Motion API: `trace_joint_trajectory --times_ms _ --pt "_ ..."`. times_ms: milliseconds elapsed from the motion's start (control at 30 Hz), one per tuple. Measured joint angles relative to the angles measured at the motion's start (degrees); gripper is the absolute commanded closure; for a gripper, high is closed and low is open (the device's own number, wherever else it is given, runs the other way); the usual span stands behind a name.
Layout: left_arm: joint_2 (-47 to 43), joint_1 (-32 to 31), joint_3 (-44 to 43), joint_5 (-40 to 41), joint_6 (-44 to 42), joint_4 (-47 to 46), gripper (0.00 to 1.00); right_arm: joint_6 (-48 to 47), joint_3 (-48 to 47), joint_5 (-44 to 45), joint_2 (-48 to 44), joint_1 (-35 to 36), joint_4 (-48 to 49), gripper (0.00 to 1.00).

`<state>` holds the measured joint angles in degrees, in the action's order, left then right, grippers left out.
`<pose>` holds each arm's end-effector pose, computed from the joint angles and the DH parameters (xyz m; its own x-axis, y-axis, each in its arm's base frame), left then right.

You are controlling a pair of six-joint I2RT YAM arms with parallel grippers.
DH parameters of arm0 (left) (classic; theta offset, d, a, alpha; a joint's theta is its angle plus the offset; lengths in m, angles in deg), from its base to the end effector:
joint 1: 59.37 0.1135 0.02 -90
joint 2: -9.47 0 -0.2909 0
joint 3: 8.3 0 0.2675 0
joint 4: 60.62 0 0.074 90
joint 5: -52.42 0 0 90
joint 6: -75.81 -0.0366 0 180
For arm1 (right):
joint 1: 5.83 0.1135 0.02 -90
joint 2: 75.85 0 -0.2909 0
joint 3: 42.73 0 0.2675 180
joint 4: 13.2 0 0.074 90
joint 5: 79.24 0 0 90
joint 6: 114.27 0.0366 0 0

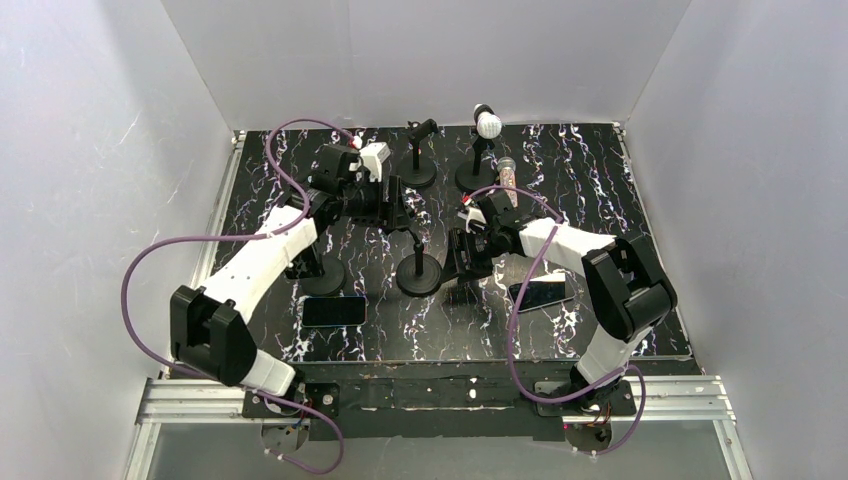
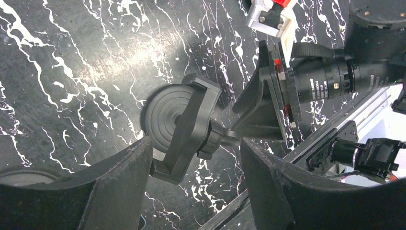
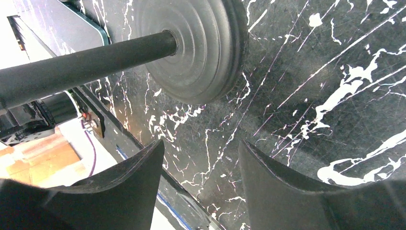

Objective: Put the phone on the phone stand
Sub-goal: Adjust the phone stand at the center of the board.

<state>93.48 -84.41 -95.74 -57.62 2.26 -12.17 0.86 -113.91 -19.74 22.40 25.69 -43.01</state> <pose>0.2966 -0.1524 0.3422 -0.7894 0.0751 -0.6093 0.4103 0.8028 -0.4326 0.2951 0.2028 0.1913 -0.9381 -0.1461 -0.3142 -0.3186 0.7197 0.6169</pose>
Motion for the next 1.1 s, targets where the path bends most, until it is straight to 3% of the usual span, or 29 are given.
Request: trace_joint_trajectory --times_ms 1100 --pt "-9.84 -11.65 8.90 4.72 14.73 0.26 0.32 -0.39 0.00 0.59 1.14 0.98 -0.59 0.35"
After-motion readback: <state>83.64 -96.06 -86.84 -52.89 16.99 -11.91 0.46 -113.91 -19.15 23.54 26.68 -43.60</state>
